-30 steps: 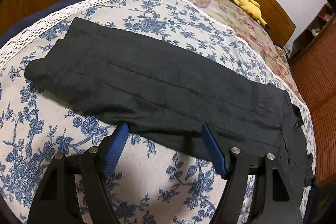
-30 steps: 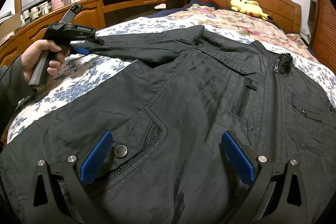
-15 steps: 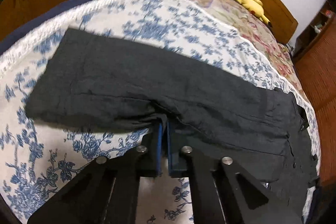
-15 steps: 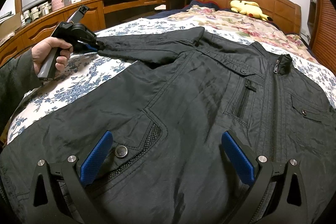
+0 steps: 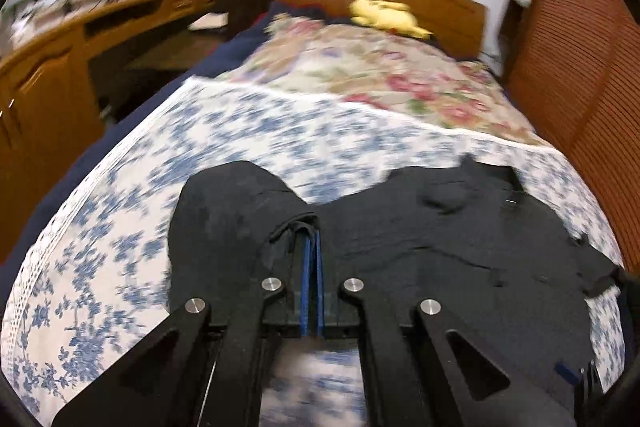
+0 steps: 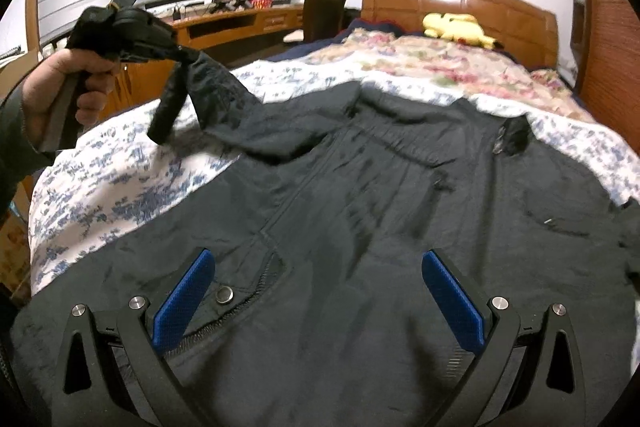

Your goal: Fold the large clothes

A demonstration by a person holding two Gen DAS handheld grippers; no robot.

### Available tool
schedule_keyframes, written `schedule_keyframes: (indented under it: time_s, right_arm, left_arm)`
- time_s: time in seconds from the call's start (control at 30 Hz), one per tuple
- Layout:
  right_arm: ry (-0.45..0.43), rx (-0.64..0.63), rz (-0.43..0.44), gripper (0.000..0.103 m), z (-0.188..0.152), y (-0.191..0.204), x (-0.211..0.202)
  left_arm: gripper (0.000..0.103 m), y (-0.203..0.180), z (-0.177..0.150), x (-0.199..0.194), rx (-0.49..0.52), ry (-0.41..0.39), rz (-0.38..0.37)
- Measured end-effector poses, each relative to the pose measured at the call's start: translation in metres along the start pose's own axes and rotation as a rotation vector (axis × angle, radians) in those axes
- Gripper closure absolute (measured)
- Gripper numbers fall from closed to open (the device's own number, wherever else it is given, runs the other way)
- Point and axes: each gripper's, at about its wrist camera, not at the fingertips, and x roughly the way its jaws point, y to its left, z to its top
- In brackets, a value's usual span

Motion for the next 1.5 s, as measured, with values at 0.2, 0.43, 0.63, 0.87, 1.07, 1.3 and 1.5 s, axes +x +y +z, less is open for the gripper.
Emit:
schedule_keyframes:
  time_s: [0.2, 0.43, 0.63, 0.87, 1.07, 1.3, 1.5]
  right_arm:
    - [-0.103, 0.064, -0.038, 0.000, 0.004, -0.035, -0.054]
    - [-0.143, 0.114, -0.090, 0.000, -0.008, -0.067, -0.092]
    - [-0.124, 0.119, -0.110, 0.000, -0.018, -0.064, -0.095]
    - [-0.116, 0.132, -0.097, 0.000, -0.002, -0.061, -0.089]
    - [-0.089, 0.097, -0.046, 0.000, 0.000, -0.045, -0.069]
    - [-0.029, 0.042, 0.038, 0.000, -0.001, -0.015, -0.039]
    - [0.020, 0.001, 0.114, 0.000, 0.005, 0.004, -0.019]
  left_arm:
    - [0.100, -0.097, 0.001, -0.028, 0.096, 0.007, -0.122]
    - [0.100, -0.167, -0.021, -0.046, 0.196, 0.045, -0.120]
    - [0.080, -0.168, -0.055, -0.059, 0.213, 0.067, -0.167]
    - [0.069, -0.149, -0.104, -0.087, 0.248, 0.042, -0.162]
    - [0.066, -0.109, -0.131, -0.104, 0.219, 0.001, -0.141]
    - [0.044, -0.063, -0.153, -0.122, 0.172, -0.074, -0.112]
    - [0.027, -0.032, -0.157, -0.137, 0.134, -0.149, -0.085]
